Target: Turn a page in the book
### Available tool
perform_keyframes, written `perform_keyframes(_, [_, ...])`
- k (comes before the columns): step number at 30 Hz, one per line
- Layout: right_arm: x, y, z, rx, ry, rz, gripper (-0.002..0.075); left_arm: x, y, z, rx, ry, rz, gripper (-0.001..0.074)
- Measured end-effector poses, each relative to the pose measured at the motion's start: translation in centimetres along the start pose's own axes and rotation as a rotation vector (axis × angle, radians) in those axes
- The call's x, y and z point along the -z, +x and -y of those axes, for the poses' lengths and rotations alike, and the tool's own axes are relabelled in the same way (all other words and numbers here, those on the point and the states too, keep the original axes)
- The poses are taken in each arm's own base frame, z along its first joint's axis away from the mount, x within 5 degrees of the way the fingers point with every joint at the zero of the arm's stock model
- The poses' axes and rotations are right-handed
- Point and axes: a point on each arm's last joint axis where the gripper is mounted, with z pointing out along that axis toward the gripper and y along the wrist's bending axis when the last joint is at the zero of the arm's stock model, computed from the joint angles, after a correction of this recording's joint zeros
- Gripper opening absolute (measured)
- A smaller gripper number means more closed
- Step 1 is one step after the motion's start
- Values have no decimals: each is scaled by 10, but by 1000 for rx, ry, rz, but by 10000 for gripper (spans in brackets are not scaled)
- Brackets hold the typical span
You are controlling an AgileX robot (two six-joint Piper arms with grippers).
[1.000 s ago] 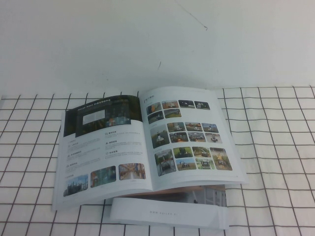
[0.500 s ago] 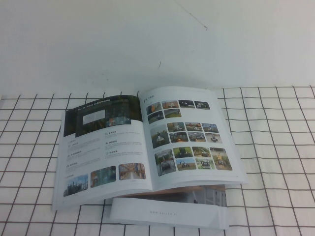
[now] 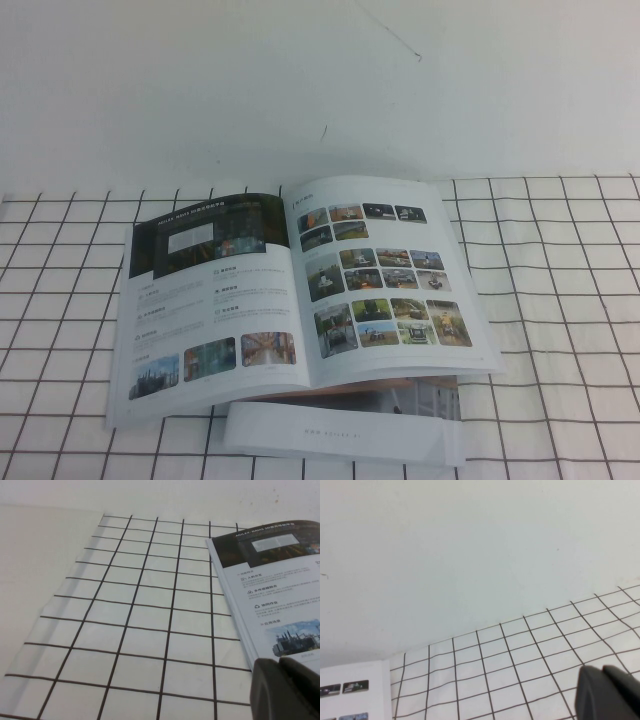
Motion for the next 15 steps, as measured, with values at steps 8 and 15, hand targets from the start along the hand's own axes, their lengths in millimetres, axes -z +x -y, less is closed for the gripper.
perform_keyframes(8, [10, -5, -1, -22, -18, 76, -2, 0, 0, 0, 2, 0, -1, -3])
perform_keyframes(15, [19, -10, 1, -22, -9, 146, -2, 0, 0, 0, 2, 0, -1, -3])
